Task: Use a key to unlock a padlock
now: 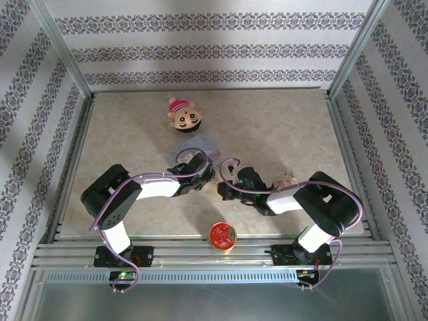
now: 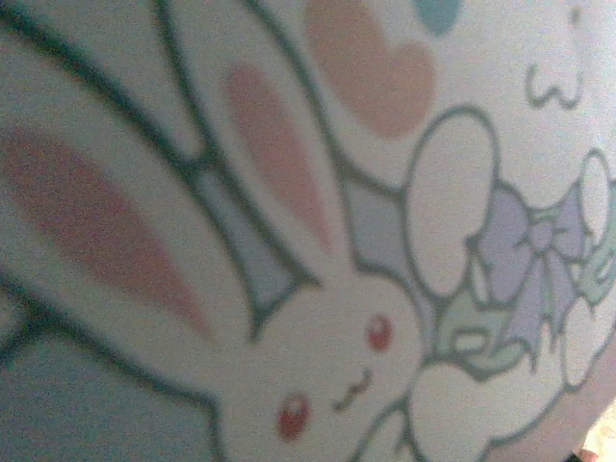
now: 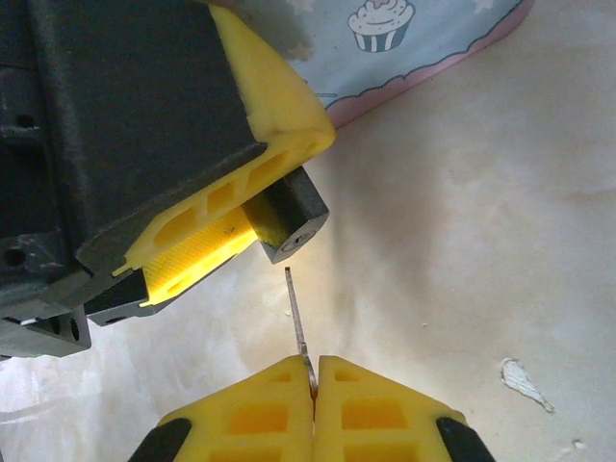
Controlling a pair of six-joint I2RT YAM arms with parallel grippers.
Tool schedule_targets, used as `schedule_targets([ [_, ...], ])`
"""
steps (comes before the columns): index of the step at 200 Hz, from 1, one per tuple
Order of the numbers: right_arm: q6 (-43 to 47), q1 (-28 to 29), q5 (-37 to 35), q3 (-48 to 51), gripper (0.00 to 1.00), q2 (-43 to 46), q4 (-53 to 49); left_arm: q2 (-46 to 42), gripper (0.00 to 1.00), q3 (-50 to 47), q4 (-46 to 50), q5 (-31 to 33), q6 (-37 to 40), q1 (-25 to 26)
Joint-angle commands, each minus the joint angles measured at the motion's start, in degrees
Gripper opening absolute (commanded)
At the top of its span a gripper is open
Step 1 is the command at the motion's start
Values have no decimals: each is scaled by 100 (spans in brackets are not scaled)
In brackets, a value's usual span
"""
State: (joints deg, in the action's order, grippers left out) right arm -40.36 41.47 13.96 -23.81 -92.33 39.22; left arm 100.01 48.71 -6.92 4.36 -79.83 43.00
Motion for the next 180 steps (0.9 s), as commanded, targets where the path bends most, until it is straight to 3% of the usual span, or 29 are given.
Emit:
schedule_targets([
  [1,-33,-17,-100,-79,0,-73,103,-65,3,-143,94,-234,-173,-46],
  [180,37,-34,-224,-42,0,-139,524,49,3,-79,275,-733,-355,-116],
])
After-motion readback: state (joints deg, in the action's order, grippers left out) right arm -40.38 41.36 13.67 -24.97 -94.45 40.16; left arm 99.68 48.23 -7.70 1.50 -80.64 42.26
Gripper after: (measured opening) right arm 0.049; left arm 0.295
